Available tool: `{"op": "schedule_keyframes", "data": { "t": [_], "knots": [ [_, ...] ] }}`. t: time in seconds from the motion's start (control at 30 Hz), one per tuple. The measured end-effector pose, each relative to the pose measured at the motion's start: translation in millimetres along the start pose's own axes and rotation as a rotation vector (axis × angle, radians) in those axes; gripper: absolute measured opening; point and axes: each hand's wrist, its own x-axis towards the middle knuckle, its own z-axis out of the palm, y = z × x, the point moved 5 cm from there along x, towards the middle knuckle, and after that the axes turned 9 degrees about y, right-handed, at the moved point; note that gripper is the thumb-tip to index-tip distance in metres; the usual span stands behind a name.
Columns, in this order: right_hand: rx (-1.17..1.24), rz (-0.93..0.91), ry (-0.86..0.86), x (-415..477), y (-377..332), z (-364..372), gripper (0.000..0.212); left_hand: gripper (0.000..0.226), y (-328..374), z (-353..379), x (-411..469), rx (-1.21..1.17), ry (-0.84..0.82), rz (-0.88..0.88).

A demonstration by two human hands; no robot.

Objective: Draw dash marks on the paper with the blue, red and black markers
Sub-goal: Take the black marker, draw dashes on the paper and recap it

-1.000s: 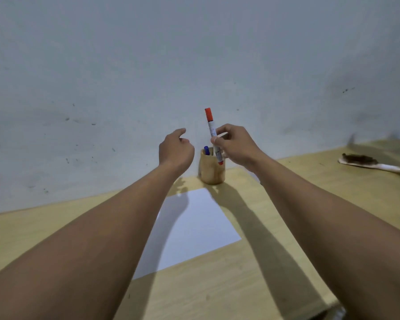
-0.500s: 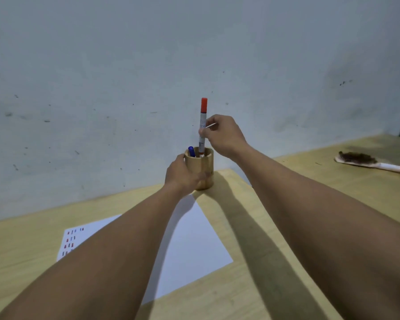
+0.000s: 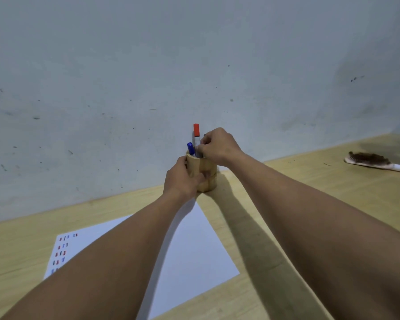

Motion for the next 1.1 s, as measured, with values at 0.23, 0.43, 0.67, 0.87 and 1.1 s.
{"op": "schedule_keyframes", "data": {
  "t": [0.23,0.43,0.67,0.87,1.1],
  "knots": [
    [-0.058,0.059,0.025,1,8,-3,0.025,0.059,-3,0,2,-0.035,-0.007,0.004],
    [-0.048,0.035,0.107,6,14,-7,0.013,0.065,-4,1,2,-0.061,-0.010,0.018],
    [-0.072,0.053,0.092,14,17,2,0.016,0.066,-5,1,2,-0.084,-0.006,0.020],
    [0.006,0.084,0.112,14,21,-2,0.018,0.070,-5,1,0,-0.085,-0.001,0.017],
    [0.185,0.123,0.128,12,15,-18,0.009,0.066,1,-1,-4,-0.054,-0.007,0.001]
  ]
}}
